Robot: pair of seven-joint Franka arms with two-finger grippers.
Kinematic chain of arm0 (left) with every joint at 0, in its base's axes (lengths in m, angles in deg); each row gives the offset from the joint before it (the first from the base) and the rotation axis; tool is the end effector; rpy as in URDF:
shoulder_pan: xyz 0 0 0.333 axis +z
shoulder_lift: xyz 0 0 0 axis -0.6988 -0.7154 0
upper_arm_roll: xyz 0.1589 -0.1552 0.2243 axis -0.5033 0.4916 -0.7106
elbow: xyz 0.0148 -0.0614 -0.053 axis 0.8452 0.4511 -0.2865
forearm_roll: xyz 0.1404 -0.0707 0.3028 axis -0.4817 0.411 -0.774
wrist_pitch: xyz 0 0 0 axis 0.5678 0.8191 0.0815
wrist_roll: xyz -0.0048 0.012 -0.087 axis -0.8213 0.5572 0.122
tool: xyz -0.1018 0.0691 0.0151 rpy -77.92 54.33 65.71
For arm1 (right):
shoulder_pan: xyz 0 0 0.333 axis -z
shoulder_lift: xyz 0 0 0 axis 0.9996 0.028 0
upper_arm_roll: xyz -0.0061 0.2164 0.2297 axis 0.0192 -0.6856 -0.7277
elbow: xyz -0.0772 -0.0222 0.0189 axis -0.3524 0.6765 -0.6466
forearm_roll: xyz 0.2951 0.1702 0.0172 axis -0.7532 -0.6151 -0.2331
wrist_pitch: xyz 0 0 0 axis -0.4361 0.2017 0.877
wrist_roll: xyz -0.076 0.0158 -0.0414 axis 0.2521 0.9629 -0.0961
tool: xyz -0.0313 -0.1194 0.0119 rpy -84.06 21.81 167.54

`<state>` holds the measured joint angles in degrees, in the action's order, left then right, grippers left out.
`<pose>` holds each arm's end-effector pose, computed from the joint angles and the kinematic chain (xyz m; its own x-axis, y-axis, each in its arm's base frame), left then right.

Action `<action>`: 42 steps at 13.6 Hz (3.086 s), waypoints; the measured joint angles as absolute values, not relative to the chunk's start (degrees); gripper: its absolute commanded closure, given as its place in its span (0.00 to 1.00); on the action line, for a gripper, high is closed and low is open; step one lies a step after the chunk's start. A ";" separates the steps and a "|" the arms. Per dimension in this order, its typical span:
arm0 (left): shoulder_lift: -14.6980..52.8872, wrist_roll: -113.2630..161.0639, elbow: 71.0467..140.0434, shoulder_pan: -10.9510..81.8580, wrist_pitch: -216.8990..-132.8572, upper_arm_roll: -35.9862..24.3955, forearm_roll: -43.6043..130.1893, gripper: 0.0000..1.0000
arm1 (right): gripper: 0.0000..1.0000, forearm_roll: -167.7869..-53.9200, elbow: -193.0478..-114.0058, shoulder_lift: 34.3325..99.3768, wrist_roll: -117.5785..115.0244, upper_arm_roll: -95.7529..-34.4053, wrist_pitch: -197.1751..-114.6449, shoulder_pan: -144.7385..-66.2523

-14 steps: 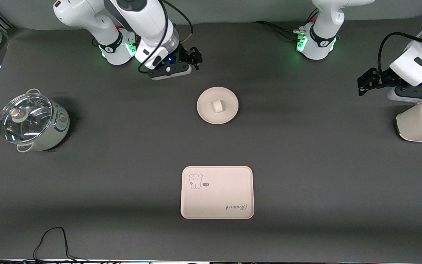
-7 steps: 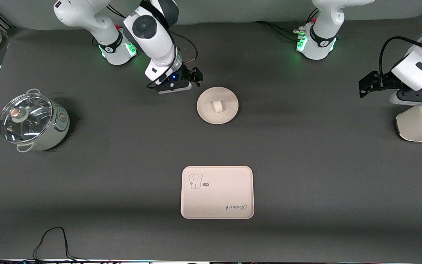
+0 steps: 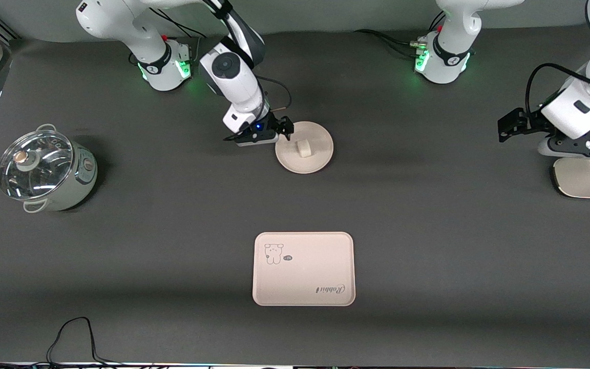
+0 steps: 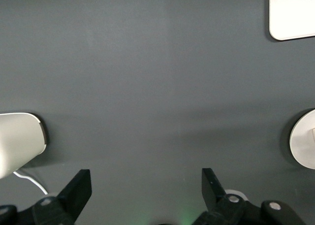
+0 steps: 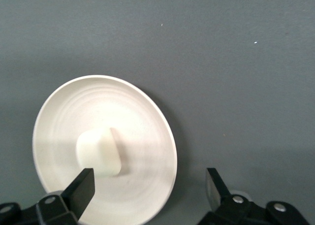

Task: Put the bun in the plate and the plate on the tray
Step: 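Lower the right gripper to the plate rim, then close the right gripper on the plate rim, then slide the plate with the right gripper onto the rabbit tray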

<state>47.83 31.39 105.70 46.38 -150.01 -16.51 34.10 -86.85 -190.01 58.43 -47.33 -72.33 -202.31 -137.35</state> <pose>0.4792 -0.0470 0.5659 0.9905 -0.1123 -0.0799 -0.1134 -0.9935 -0.0092 0.3286 0.3864 0.2646 0.9971 -0.0458 0.0610 -0.0320 -0.9771 -0.2102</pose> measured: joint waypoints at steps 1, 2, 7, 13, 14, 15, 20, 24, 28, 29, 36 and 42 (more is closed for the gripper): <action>47.35 31.34 105.56 46.44 -150.09 -16.61 34.10 0.00 | 0.00 -86.85 -190.27 59.98 -47.34 -72.33 -204.49 -137.40; 46.99 31.36 105.25 46.49 -150.10 -16.71 34.09 0.00 | 0.00 -86.85 -190.42 61.33 -47.34 -72.32 -206.37 -137.40; 46.91 31.37 103.80 46.41 -151.70 -16.24 33.26 0.00 | 0.00 -86.86 -190.48 66.35 -47.34 -72.31 -212.65 -137.40; 46.91 31.35 103.71 46.41 -152.14 -16.24 33.30 0.00 | 0.60 -86.86 -190.33 67.00 -47.38 -72.31 -213.09 -137.40; 46.90 31.34 103.71 46.41 -152.16 -16.24 33.30 0.00 | 0.68 -86.86 -190.31 66.99 -47.40 -72.31 -213.09 -137.40; 46.90 31.34 103.71 46.41 -152.16 -16.25 33.31 0.00 | 0.75 -86.86 -190.30 66.99 -47.41 -72.31 -213.09 -137.40; 46.89 31.29 103.71 46.43 -152.16 -16.33 33.32 0.00 | 0.99 -86.86 -190.26 66.92 -47.43 -72.35 -213.21 -137.41; 46.88 31.26 103.71 46.43 -152.16 -16.33 33.34 0.00 | 1.00 -86.86 -190.20 66.63 -47.50 -72.36 -213.65 -137.41; 46.87 31.19 103.71 46.47 -152.16 -16.38 33.87 0.00 | 1.00 -86.86 -189.68 64.94 -47.52 -72.17 -213.78 -137.11; 46.86 31.18 103.71 46.48 -152.16 -16.42 33.93 0.00 | 1.00 -86.86 -189.52 63.55 -47.52 -72.02 -213.54 -136.75; 46.83 31.11 103.71 46.49 -152.16 -16.42 34.04 0.00 | 1.00 -86.86 -188.78 48.88 -47.51 -71.76 -203.46 -133.42; 46.76 31.00 103.72 46.49 -152.17 -16.45 35.17 0.00 | 1.00 -86.86 -180.59 55.99 -46.77 -71.74 -203.18 -127.98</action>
